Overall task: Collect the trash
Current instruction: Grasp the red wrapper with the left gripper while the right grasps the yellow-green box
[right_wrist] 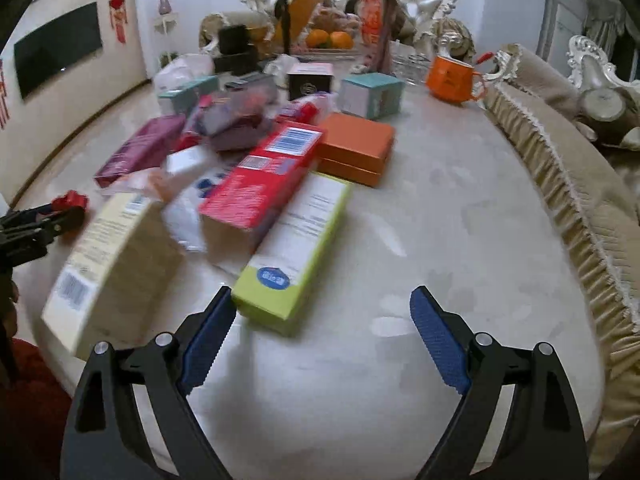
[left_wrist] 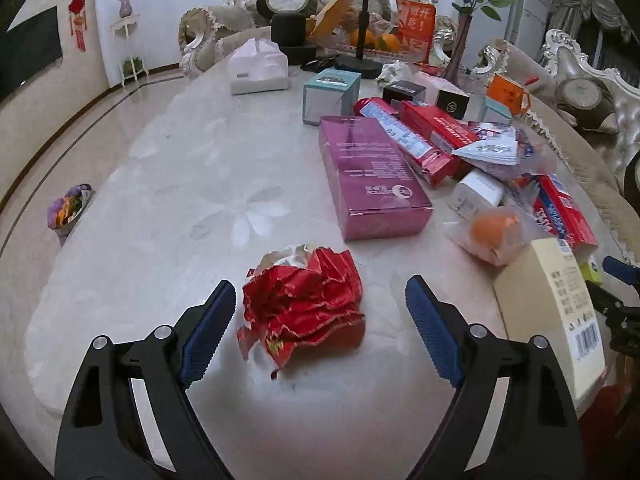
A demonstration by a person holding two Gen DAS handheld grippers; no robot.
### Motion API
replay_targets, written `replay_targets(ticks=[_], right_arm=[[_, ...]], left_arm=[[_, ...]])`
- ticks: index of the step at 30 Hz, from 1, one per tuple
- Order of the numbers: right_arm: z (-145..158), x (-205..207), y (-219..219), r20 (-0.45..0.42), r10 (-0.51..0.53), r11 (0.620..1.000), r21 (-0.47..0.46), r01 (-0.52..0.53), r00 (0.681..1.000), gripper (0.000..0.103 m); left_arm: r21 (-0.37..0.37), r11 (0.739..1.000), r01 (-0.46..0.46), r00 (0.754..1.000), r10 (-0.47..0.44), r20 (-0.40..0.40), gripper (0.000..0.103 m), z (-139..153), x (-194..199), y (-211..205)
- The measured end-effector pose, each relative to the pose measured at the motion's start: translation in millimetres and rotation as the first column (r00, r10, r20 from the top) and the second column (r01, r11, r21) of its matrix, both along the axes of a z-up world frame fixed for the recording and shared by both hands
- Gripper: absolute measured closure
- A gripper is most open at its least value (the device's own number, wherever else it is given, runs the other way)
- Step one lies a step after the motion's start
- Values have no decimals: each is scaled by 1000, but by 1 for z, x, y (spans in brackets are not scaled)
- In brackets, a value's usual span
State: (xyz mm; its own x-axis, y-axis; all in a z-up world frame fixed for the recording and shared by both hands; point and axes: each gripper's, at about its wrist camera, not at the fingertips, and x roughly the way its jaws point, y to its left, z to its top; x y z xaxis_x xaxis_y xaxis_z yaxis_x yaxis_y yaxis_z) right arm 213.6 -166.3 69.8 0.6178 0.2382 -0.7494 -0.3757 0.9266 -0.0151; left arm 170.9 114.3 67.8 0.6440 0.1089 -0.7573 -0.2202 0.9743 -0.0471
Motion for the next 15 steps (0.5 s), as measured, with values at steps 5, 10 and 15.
replay_targets(ticks=[5, 10, 15], right_arm=[[0, 15, -24, 2, -58, 998, 14, 58, 998, 22], [-1, 33, -16, -1, 15, 1000, -17, -15, 1000, 40], [-7, 47, -3, -53, 92, 996, 7, -92, 994, 70]], left_arm=[[18, 1000, -9, 1000, 9, -17, 18, -7, 8, 2], [56, 998, -27, 999, 28, -17, 18, -8, 17, 3], [84, 995, -47, 998, 50, -27, 40, -5, 24, 6]])
